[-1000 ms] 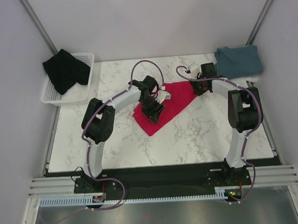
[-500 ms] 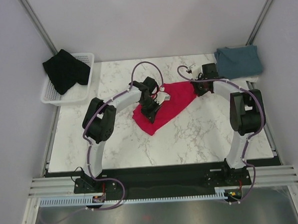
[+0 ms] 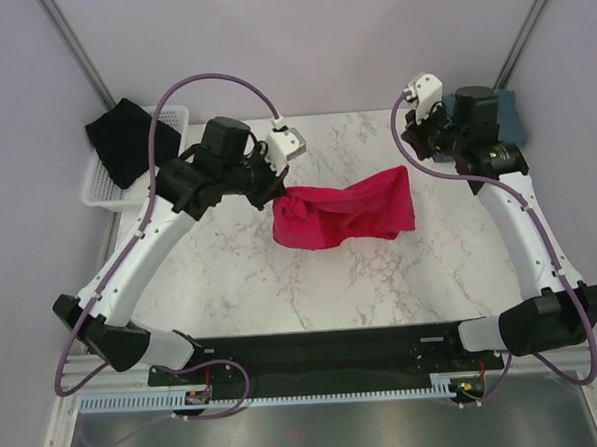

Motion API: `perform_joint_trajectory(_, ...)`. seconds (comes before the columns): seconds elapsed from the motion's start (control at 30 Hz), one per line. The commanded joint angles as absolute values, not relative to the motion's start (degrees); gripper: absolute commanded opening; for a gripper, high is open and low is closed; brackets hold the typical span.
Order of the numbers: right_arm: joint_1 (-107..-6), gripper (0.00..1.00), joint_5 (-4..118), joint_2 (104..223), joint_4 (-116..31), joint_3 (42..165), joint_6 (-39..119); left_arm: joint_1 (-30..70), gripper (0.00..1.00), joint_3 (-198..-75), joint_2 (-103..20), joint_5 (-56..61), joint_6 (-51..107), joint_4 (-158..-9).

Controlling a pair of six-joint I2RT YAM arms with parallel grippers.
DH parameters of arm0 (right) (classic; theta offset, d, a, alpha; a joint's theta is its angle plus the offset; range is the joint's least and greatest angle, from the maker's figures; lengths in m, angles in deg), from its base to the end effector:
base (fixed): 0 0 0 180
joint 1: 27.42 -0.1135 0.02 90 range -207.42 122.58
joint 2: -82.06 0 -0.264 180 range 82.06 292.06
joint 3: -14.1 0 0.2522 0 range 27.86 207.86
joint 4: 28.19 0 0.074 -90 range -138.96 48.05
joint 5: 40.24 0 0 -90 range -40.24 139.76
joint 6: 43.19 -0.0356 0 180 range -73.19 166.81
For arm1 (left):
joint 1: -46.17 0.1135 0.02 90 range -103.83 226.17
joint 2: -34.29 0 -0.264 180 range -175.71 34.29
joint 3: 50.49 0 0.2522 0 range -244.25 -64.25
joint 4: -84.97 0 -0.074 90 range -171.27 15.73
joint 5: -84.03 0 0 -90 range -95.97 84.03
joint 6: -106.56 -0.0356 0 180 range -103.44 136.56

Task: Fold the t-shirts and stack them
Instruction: Flatten the tshirt out

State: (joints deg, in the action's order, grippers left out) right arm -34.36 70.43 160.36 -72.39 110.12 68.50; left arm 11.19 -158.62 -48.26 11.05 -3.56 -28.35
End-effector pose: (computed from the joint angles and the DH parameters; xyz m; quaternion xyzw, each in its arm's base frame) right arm 0.2990 0.0491 0.4009 -0.2983 0.7871 0.0848 0.5331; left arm 0.2355 -0.1775 0.4131 0.4707 0.7699 -0.1865 0.3885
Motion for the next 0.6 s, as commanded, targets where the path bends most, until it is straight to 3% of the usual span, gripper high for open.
perform_joint_trajectory(0.0, -34.81, 0.00, 70.87, 164.22, -71.85, 113.81, 66.24, 12.33, 0.02, -160.05, -51.92, 4.07, -9.53, -32.21)
perform_joint_trajectory(0.17, -34.63, 0.04, 64.81, 181.76, -62.98, 119.95, 63.25, 21.01, 0.02, -168.00, -69.30, -2.95, -7.36, -41.45)
perform_joint_trajectory(0.2, -34.72, 0.03, 63.66, 184.69, -62.87, 122.14, 62.38, 21.64, 0.17, -171.44, -78.21, -5.07, -6.82, -41.11)
perform_joint_trajectory(0.27, -34.46, 0.11, 62.86, 191.44, -66.36, 130.75, 58.35, 21.74, 0.34, -184.13, -86.52, -10.42, -7.08, -38.57)
perform_joint_trajectory(0.3, -34.11, 0.17, 66.08, 192.70, -68.48, 133.30, 58.06, 21.74, 0.60, -188.22, -92.13, -11.67, -7.08, -36.38)
perform_joint_trajectory(0.33, -34.10, 0.28, 68.90, 193.41, -70.93, 136.90, 58.58, 21.74, 0.68, -194.09, -94.36, -13.33, -6.73, -35.84)
perform_joint_trajectory(0.4, -34.98, 0.35, 77.31, 192.64, -78.84, 137.37, 63.58, 21.74, 0.79, -196.78, -95.88, -15.37, -5.60, -35.31)
perform_joint_trajectory(0.57, -41.65, 0.38, 81.84, 177.27, -87.48, 120.70, 76.77, 22.27, 0.79, -183.10, -84.47, -9.94, 1.96, -36.89)
